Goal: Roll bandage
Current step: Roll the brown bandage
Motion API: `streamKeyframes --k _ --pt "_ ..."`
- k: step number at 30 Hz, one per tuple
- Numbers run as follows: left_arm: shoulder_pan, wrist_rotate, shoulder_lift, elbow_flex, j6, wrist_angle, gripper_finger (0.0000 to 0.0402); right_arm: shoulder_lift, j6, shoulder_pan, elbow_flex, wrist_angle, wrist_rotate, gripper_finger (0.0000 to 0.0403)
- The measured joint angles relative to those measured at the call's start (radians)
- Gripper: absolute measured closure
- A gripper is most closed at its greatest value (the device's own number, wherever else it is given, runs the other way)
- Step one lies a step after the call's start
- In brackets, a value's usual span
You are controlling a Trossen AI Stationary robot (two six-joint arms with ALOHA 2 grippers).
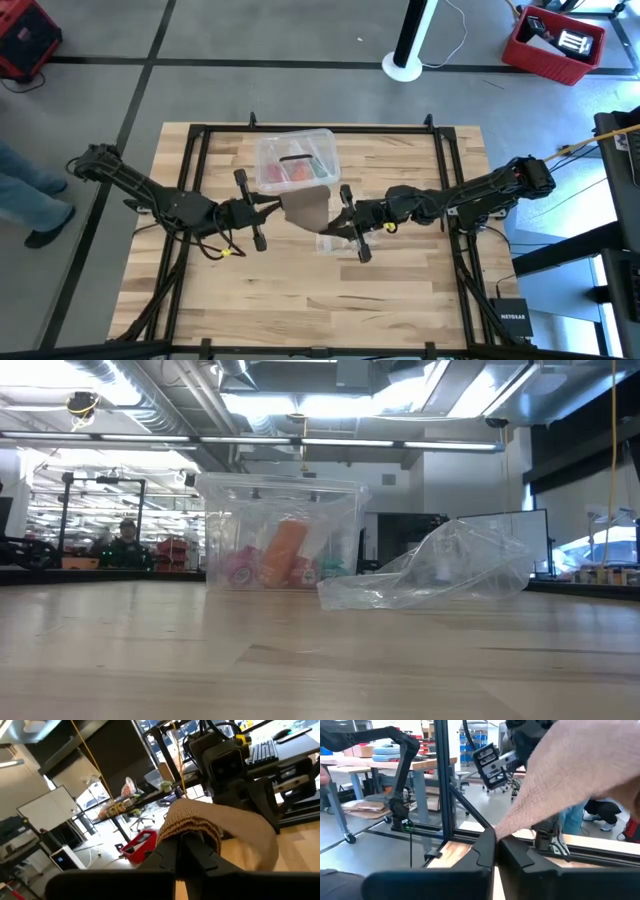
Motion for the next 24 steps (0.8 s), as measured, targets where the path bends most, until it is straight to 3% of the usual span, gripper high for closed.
streamKeyframes --k 7,13,17,24 --pt "0.0 0.01 0.001 -0.001 0.026 0.113 0.0402 0.0 -0.024 -0.001 0.0 -0.055 0.051 0.0391" --pt "0.0 0.16 0.001 -0.001 -0.079 0.087 0.0402 0.0 -0.036 -0.01 0.0 -0.043 0.104 0.0391" --pt "0.0 0.18 0.001 -0.001 -0.117 0.064 0.0402 -0.001 -0.079 -0.01 0.0 -0.064 0.107 0.0389" --pt "-0.001 0.183 0.001 -0.001 -0.132 0.062 0.0402 0.0 -0.083 -0.01 0.0 -0.061 0.168 0.033"
